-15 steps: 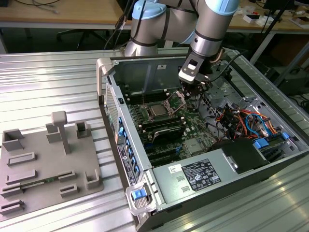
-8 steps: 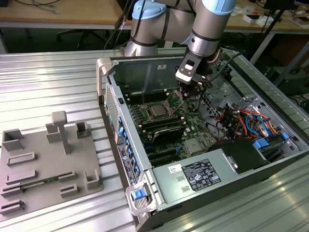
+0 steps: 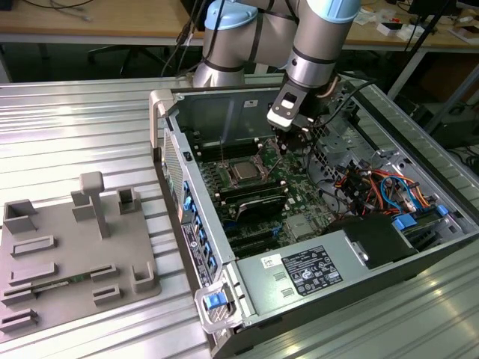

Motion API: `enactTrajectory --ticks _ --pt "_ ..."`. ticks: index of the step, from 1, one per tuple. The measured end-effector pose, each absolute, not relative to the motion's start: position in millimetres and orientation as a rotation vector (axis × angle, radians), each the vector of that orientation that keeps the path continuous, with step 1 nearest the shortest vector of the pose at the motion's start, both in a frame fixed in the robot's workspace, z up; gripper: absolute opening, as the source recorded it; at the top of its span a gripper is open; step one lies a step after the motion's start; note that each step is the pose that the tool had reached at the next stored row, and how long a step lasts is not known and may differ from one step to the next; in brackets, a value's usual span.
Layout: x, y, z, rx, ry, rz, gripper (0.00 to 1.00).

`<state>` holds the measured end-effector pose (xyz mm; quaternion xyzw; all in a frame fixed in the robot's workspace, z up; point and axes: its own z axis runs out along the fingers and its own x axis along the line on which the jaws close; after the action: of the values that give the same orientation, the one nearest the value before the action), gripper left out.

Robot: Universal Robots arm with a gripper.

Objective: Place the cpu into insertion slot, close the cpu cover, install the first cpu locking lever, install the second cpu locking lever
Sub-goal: 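Close the cpu cover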

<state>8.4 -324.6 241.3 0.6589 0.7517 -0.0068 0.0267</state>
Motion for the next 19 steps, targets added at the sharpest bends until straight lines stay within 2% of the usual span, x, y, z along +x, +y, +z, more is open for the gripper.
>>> enactTrajectory --ticks 19 --pt "-5.5 -324.5 241.3 2.036 2.322 -0.02 0.11"
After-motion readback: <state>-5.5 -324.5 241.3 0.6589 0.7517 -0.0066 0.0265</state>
